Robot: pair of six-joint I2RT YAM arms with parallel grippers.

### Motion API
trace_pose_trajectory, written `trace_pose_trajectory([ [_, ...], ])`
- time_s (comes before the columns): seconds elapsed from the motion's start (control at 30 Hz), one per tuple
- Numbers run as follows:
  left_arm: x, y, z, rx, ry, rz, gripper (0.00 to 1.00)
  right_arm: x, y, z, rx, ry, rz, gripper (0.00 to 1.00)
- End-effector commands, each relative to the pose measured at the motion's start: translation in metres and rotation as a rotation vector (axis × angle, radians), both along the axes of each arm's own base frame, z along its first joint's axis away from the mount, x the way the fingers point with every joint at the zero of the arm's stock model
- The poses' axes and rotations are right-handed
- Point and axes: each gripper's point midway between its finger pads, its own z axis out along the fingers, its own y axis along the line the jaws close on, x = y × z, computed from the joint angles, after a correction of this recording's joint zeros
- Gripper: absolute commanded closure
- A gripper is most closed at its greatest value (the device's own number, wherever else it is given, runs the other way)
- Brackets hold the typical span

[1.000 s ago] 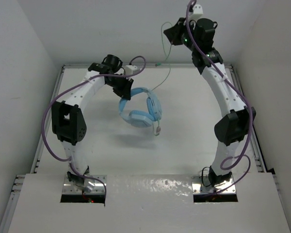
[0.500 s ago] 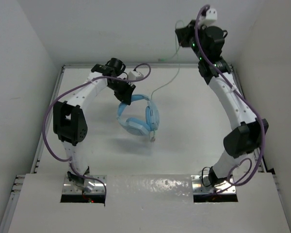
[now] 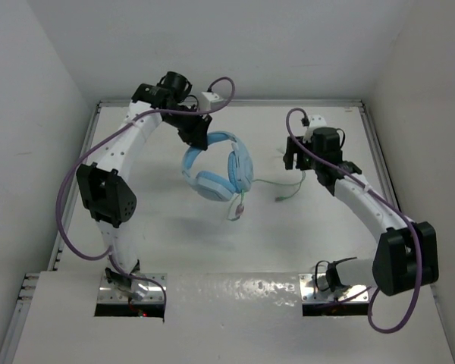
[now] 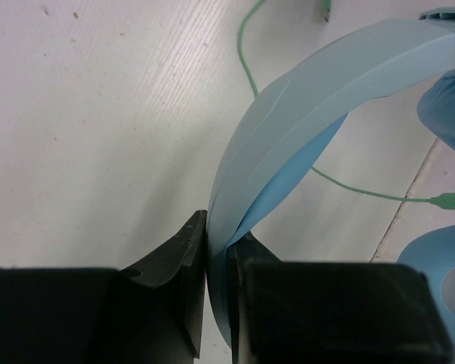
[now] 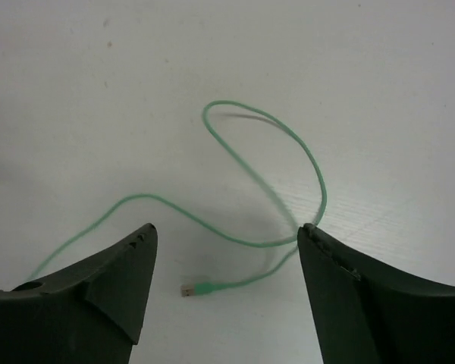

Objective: Wrap the headphones

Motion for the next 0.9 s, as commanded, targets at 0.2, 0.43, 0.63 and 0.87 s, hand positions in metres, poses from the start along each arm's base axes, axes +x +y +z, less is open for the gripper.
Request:
trace_pose_trajectory([
  [0.2, -0.002, -0.018, 0.103, -0.232, -0.130, 0.020, 1.00, -0.029, 0.009, -0.008, -0.224, -0.235, 0.340, 0.03],
  [0.43, 0.017, -0.017, 0.173, -0.344, -0.309, 0.162, 1.00, -0.089, 0.078, -0.011, -0.323, -0.613, 0.816, 0.03],
  [0.63, 0.031, -0.009, 0.198, -0.371, -0.392, 0.243, 1.00, -0.075, 0.109, -0.033, -0.397, -0.608, 0.893, 0.08],
  [0.87, 0.032, -0.007, 0.213, -0.392, -0.430, 0.265, 1.00, -0.075, 0.154, -0.054, -0.387, -0.600, 1.048, 0.21],
])
